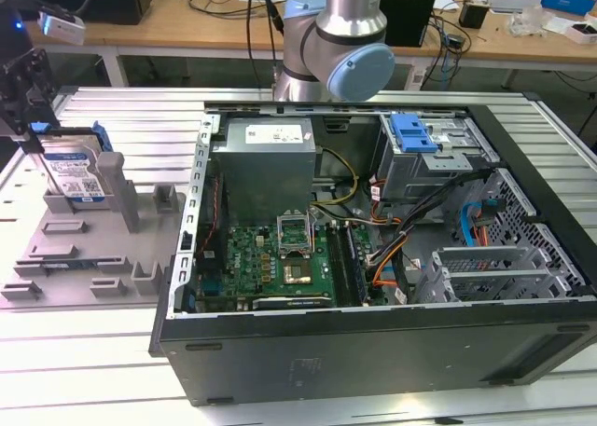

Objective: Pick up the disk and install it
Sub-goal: 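Pick up the disk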

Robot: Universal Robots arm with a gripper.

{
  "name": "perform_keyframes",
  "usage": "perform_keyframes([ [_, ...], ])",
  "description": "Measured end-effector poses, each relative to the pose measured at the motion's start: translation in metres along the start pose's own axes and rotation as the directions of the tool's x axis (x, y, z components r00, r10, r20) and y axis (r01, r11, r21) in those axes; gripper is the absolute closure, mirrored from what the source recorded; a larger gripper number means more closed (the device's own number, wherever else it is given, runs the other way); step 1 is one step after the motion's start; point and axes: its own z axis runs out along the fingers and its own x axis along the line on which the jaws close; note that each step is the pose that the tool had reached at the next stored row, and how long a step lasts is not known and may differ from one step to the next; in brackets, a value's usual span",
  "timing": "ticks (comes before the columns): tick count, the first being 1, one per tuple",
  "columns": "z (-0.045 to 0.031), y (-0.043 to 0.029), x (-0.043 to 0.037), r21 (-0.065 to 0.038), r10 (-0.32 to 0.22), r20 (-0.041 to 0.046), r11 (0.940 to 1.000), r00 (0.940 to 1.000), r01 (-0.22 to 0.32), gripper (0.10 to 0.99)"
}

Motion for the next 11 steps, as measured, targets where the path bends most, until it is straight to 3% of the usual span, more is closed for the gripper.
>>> perform_keyframes([
  [7, 0.0044, 0.0011, -0.0001, 0.000, -0.001, 0.0000, 1.0000, 1.0000, 0.001, 0.486],
  [9, 0.0056, 0.0014, -0.0001, 0.000, -0.001, 0.0000, 1.0000, 1.0000, 0.001, 0.565],
  [11, 0.0066, 0.0014, -0.0001, 0.000, -0.002, 0.0000, 1.0000, 1.0000, 0.002, 0.565],
])
